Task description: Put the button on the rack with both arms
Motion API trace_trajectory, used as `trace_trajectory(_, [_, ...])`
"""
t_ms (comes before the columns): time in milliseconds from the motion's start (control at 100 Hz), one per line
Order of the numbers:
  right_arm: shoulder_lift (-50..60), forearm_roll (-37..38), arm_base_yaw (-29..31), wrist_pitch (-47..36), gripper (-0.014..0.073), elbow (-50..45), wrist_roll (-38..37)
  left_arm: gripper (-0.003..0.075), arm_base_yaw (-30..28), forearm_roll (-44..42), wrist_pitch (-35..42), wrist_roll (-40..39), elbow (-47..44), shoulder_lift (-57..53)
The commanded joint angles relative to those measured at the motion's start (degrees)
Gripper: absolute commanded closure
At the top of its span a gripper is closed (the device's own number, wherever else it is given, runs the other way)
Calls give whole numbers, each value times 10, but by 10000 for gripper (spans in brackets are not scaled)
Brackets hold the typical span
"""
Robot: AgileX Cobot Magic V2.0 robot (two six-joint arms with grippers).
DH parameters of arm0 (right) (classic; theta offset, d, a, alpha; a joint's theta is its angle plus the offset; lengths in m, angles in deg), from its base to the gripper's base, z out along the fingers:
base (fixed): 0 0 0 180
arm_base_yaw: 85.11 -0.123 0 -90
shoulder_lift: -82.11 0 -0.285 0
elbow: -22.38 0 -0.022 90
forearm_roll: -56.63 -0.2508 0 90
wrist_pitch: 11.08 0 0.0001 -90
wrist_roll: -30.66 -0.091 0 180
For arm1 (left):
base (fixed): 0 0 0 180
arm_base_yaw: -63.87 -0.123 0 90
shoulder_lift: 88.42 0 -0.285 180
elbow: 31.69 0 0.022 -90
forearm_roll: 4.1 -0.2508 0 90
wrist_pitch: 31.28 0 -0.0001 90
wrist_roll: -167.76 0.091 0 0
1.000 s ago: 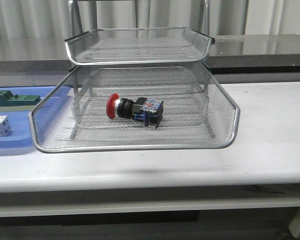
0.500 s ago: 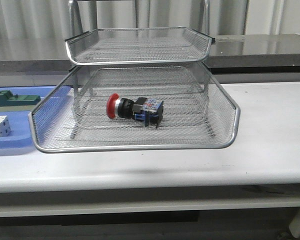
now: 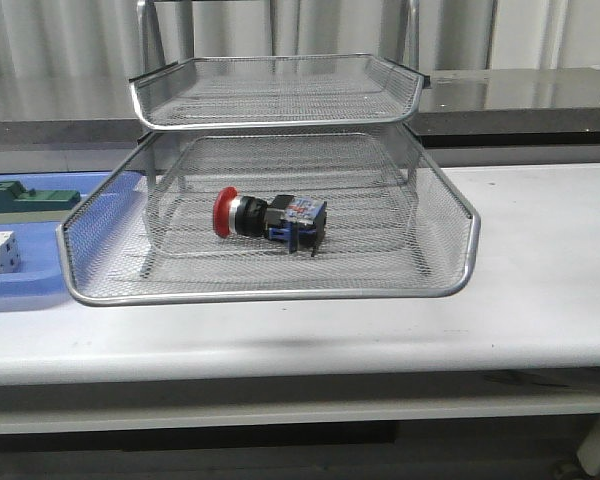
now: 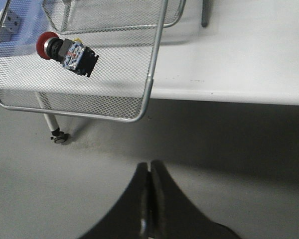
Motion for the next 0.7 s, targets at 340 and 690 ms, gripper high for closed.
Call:
trace_trajectory(340, [-198,-78,-126,-140,660,18,55,741,-2,7,44,-6,16,4])
trace_trajectory(690, [-315,-124,-231,-213,660,18,55,741,-2,7,44,-6,16,4])
